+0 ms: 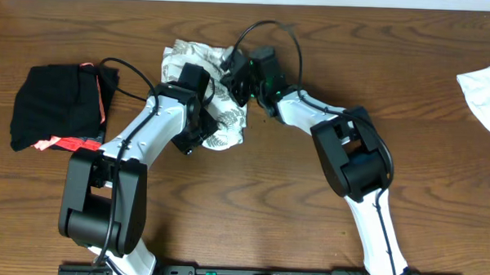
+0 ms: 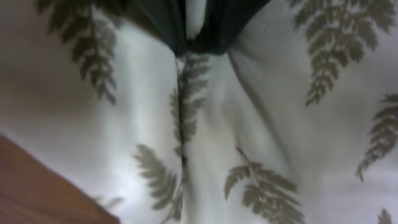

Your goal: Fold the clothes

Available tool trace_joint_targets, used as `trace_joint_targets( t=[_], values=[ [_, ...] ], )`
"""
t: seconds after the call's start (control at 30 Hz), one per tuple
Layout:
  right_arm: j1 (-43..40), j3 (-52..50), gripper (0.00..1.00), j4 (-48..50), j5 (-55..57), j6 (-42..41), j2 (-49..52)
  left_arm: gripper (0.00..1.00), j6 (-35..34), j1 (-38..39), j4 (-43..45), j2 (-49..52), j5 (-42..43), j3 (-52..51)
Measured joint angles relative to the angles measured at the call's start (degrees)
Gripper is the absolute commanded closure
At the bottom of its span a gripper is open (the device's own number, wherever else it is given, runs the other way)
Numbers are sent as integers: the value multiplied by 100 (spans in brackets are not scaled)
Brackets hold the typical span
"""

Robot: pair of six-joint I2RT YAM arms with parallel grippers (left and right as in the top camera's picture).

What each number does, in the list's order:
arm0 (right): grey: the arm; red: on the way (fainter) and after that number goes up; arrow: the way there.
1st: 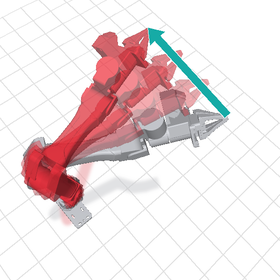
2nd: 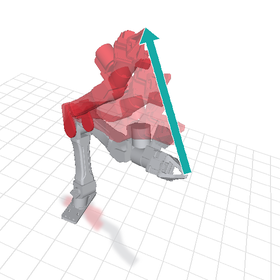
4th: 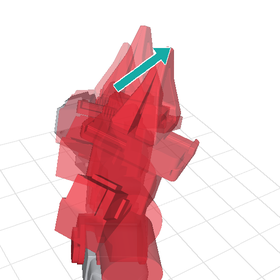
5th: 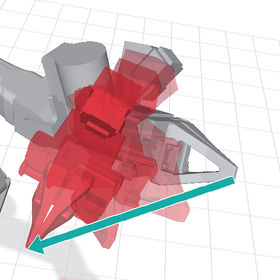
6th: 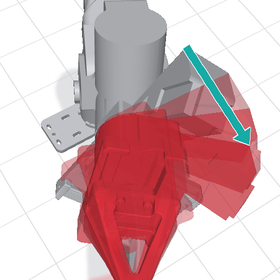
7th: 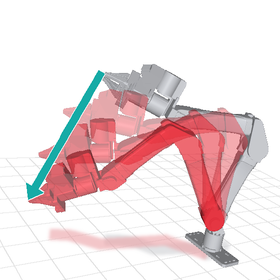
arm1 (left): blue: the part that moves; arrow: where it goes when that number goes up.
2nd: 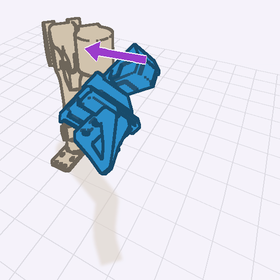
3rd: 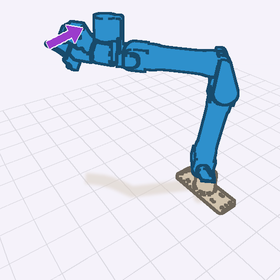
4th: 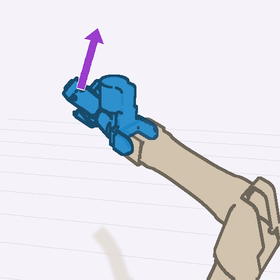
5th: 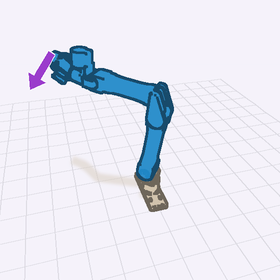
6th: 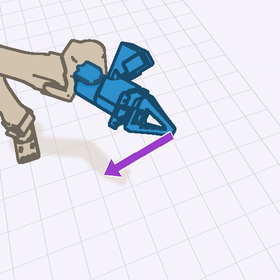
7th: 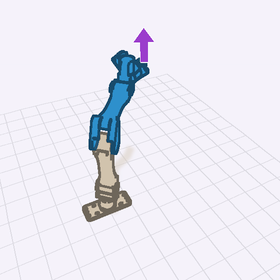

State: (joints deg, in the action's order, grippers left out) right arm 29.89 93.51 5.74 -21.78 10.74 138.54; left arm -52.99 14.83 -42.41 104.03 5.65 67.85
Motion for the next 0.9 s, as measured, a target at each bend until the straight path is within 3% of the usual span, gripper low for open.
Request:
trace_joint_targets(
  t=[0.17,0.4,0.57,0.77,0.9],
  values=[
    [-68,199,85,-1377,52,4,-223,45,0,-13,136,0,0,0],
    [-304,275,78,-3289,-72,9,-595,44,-2,-208,520,0,-118,0],
    [-350,219,78,-4273,-2,7,-857,44,-20,-417,675,0,-184,0],
    [-323,-11,87,-5292,243,-39,-1268,44,-17,-575,732,0,-221,0],
    [-271,-111,87,-5716,382,-173,-1633,44,31,-682,822,0,-223,0]
  ],
)
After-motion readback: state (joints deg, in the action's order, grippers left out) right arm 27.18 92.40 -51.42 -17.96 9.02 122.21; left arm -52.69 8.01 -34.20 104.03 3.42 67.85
